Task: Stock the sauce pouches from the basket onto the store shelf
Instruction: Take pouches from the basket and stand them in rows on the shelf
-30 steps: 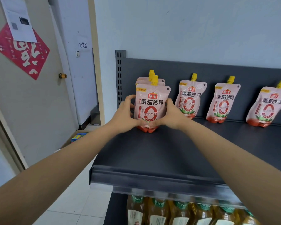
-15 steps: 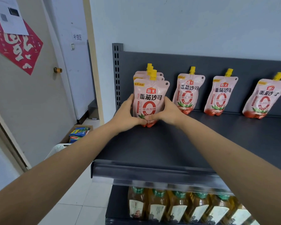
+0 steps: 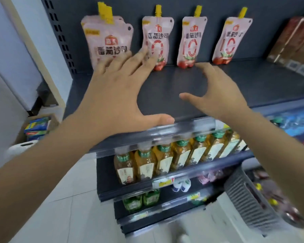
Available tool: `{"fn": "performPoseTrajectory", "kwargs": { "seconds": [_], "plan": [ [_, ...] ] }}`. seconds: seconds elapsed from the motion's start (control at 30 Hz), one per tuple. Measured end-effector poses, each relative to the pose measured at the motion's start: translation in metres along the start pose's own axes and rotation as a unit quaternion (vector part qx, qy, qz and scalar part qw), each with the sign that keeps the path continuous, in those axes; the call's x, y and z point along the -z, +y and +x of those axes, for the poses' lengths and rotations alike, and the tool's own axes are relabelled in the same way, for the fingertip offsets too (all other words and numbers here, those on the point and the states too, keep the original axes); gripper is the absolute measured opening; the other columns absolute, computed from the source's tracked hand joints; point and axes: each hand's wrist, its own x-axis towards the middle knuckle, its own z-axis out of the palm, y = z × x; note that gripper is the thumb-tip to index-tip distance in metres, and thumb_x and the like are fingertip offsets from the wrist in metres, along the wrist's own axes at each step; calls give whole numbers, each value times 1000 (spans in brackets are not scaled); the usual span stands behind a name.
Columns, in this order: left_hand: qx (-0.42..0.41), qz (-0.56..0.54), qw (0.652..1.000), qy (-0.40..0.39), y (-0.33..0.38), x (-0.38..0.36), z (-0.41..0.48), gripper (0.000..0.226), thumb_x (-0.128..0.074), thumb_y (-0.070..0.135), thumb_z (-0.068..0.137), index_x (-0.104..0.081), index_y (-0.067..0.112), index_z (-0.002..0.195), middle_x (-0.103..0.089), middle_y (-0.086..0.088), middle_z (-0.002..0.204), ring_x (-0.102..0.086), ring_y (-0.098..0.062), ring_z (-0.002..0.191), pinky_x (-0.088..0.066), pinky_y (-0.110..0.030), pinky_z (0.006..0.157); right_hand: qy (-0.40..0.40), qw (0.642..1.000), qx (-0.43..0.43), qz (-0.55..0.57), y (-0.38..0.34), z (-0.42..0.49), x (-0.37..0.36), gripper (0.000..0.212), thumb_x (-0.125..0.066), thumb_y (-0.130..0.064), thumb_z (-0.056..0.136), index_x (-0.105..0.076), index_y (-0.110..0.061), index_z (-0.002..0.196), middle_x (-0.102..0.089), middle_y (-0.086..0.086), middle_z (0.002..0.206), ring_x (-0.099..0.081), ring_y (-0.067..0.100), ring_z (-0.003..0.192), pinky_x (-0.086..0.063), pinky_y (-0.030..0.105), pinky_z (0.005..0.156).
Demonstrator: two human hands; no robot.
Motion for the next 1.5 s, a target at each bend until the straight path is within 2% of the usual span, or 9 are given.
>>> {"fn": "performPoseTrajectory", "kwargs": {
  "seconds": [0.37,0.53,0.7,0.87,1.0,1.13,1.27,1.4,1.5],
  "plan": [
    [-120,-32,991,-47,200,-46,16,120,-19,98,57,-16,23,150,-23,-4,156,-24,-27,142,-19,-47,112,0,987,-112,-114,132,-143,90,80,-62,-59,79,-35,-18,142,-49,10,133,-46,36,121,-42,44,93],
    [-131,-53,986,-89,313,-82,22,120,-22,97,55,-20,23,150,-28,-3,155,-28,-26,140,-22,-44,110,-67,979,-154,-116,224,-202,121,77,-61,-58,80,-37,-18,141,-48,10,135,-45,34,125,-42,44,99],
    [-155,-74,976,-133,399,-124,22,115,-34,94,57,-29,22,147,-37,-4,150,-38,-27,133,-33,-42,104,-111,968,-197,-112,307,-240,127,74,-60,-58,82,-40,-16,139,-51,12,133,-50,34,119,-47,41,92],
    [-169,-77,964,-191,439,-166,25,109,-41,88,63,-21,22,148,-30,-2,153,-31,-24,138,-30,-42,108,-161,951,-253,-74,364,-253,106,58,-62,-50,84,-51,-15,128,-56,9,124,-58,30,106,-48,35,77],
    [-176,-109,948,-243,463,-216,34,104,-44,83,67,-24,19,146,-37,-4,149,-35,-26,134,-31,-42,105,-190,933,-302,-44,400,-253,76,45,-60,-41,86,-52,-17,123,-62,8,101,-63,28,84,-53,35,66],
    [-191,-141,922,-306,491,-272,40,90,-49,77,68,-39,20,137,-50,-2,137,-45,-24,123,-34,-39,100,-270,902,-332,-51,425,-248,41,38,-64,-30,83,-54,-16,117,-63,8,106,-61,28,95,-54,38,75],
    [-183,-154,899,-366,514,-316,46,95,-54,77,64,-36,19,137,-54,-4,129,-48,-27,119,-38,-40,96,-270,889,-366,-54,454,-228,28,38,-67,-25,82,-56,-15,118,-66,7,106,-63,28,96,-55,39,78],
    [-175,-141,903,-366,529,-339,50,91,-59,72,65,-39,16,135,-57,-8,125,-50,-30,116,-37,-42,95,-299,875,-376,-65,481,-215,15,39,-61,-16,84,-54,-14,123,-66,8,105,-64,28,95,-55,35,77],
    [-136,-137,909,-371,542,-348,50,80,-57,64,74,-41,14,134,-57,-11,126,-48,-33,120,-34,-45,101,-342,861,-371,-68,497,-216,-1,49,-65,-27,84,-51,-13,129,-67,6,108,-65,25,96,-56,36,80]
  ]
}}
